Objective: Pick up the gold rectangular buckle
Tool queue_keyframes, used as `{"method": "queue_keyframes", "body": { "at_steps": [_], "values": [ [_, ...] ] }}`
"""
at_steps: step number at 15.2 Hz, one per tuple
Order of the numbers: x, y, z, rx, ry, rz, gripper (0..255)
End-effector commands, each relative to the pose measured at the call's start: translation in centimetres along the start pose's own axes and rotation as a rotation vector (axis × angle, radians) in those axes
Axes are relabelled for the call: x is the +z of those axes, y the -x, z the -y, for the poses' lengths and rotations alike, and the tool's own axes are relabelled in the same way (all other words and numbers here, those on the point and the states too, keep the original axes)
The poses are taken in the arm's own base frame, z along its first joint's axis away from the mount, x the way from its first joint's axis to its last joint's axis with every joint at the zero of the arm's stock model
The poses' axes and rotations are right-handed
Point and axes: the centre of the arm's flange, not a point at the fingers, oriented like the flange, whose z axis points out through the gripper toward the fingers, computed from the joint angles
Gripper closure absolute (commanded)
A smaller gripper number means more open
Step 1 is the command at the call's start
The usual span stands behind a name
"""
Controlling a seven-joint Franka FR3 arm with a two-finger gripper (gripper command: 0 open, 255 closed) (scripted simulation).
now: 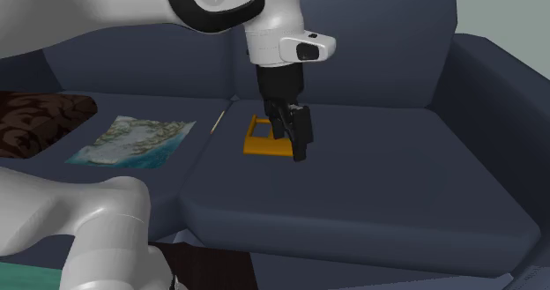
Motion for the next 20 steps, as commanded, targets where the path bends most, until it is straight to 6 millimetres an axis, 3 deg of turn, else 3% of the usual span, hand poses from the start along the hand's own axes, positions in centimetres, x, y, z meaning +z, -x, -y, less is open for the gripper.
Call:
{"method": "queue_keyframes", "body": {
  "at_steps": [1,11,20],
  "values": [
    [0.0,0.0,0.0,0.000,0.000,0.000,0],
    [4.1,-8.3,9.7,-0.312,-0.016,0.038,0],
    [7.8,-12.8,20.3,-0.592,-0.031,0.072,0]
  ]
}}
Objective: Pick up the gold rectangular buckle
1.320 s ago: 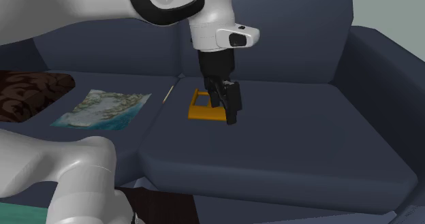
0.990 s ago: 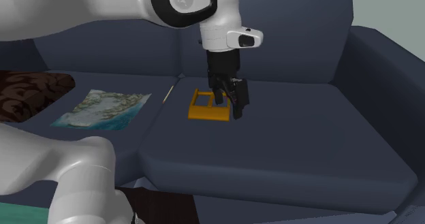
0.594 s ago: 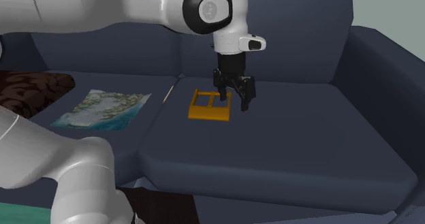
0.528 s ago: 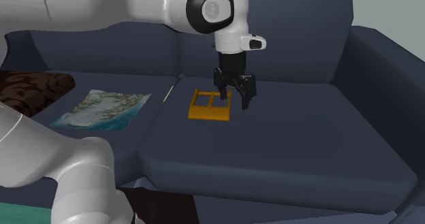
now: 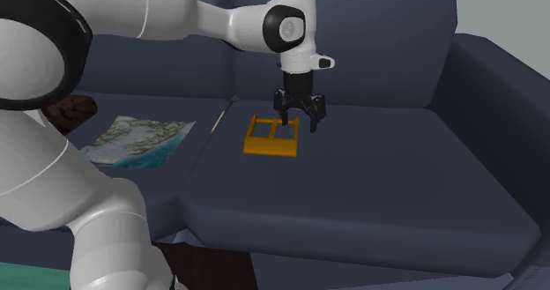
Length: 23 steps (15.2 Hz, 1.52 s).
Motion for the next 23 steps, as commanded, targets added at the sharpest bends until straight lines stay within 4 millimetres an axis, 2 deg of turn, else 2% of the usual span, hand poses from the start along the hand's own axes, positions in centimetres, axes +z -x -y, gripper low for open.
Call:
{"method": "queue_keyframes", "body": {
  "at_steps": [1,9,16,23],
  "values": [
    [0.8,-1.9,1.7,-0.064,-0.004,0.007,0],
    [4.0,-8.3,9.7,-0.314,-0.017,0.037,0],
    [6.8,-11.8,17.4,-0.520,-0.027,0.062,0],
    [10.4,-12.1,17.8,-0.520,-0.027,0.062,0]
  ]
}}
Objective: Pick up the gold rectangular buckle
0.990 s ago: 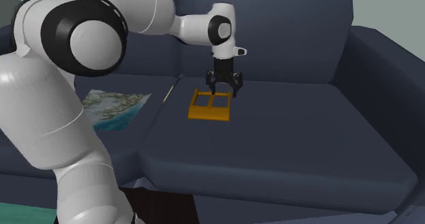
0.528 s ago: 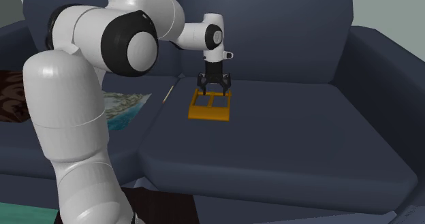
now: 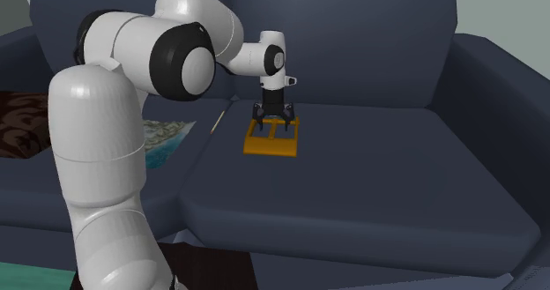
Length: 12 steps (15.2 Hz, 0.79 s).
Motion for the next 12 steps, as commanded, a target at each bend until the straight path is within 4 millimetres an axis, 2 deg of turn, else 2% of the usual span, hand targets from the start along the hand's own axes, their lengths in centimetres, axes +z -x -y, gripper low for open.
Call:
{"method": "queue_keyframes", "body": {
  "at_steps": [1,2,3,12],
  "values": [
    [0.79,-0.12,0.12,0.000,0.000,0.000,0],
    [0.79,-0.11,0.12,0.000,0.000,0.000,0],
    [0.78,-0.05,0.06,0.000,0.000,0.000,255],
    [0.79,-0.12,0.12,0.000,0.000,0.000,255]
  ]
}}
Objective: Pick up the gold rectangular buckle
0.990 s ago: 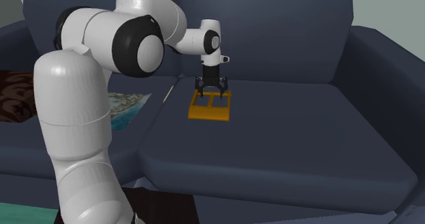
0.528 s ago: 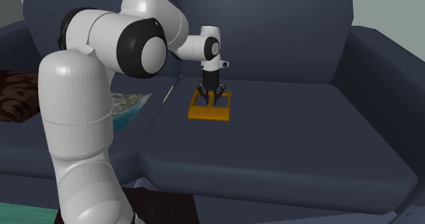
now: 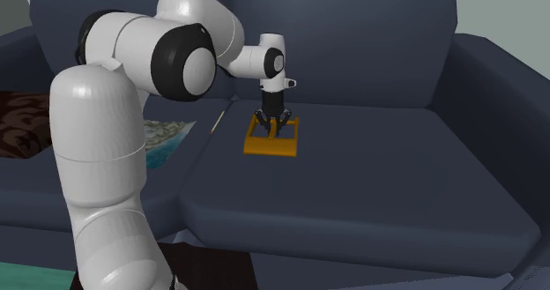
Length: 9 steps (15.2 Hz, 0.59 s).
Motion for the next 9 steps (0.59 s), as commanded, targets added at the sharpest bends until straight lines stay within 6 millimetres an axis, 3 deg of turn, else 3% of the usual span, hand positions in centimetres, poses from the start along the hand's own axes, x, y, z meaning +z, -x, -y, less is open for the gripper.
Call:
{"method": "queue_keyframes", "body": {
  "at_steps": [1,9],
  "values": [
    [-0.5,0.0,0.0,0.000,0.000,0.000,255],
    [-4.7,0.7,-0.1,0.000,0.000,0.000,255]
  ]
}}
